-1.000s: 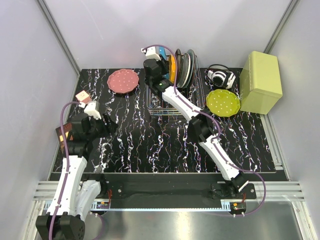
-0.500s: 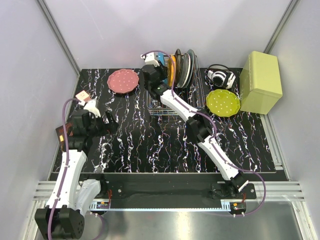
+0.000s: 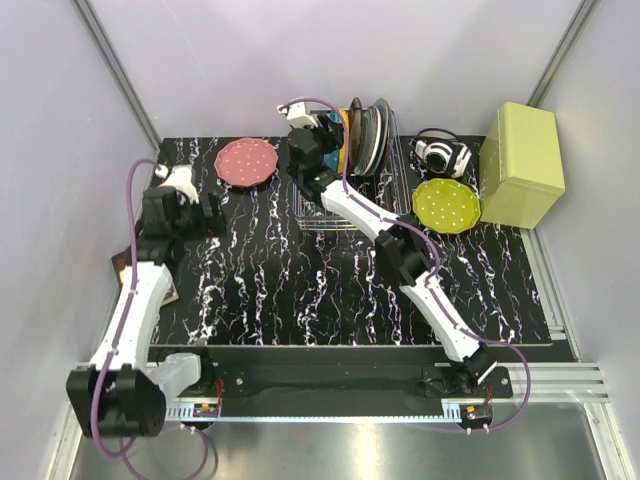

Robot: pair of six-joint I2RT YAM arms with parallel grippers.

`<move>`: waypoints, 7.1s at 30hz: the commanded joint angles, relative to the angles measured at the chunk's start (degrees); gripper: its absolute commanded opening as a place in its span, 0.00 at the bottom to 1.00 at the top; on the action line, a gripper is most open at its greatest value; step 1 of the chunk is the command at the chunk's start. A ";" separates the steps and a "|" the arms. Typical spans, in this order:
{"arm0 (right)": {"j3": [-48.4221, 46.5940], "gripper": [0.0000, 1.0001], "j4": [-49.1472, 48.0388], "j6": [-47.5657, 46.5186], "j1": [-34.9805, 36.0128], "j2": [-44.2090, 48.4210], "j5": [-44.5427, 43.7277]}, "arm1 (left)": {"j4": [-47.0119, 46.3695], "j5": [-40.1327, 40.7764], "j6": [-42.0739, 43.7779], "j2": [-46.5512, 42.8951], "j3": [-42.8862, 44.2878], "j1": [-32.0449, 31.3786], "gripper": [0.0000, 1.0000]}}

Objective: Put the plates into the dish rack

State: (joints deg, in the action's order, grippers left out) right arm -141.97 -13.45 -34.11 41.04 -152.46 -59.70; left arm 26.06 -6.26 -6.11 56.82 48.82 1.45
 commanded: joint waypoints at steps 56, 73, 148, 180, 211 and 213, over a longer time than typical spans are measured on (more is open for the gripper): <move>35.35 1.00 55.82 31.56 0.36 46.89 42.82 | 25.79 -14.47 -4.69 61.15 33.07 -10.59 0.00; 57.49 1.00 61.26 42.70 -7.70 65.61 70.49 | 9.54 -17.38 -22.18 37.14 -3.55 -25.87 0.00; 90.03 0.43 -17.32 86.23 -5.17 41.01 102.41 | -2.86 -21.95 -27.47 8.84 -22.19 -24.74 0.00; 90.39 0.54 4.92 65.76 -8.61 46.82 109.89 | -5.58 -18.35 -26.67 12.44 -19.38 -17.89 0.00; 76.77 0.00 35.11 48.90 -6.85 55.50 103.22 | 0.47 -2.02 -17.82 7.26 -10.17 -10.78 0.51; 70.21 0.00 39.62 43.79 -6.85 58.68 101.29 | 1.27 4.57 -15.09 6.03 -7.26 -7.98 0.54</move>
State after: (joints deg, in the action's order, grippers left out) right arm -58.70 12.16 20.51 34.92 -104.36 42.00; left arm 27.07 -14.50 -27.99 66.22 33.91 -10.59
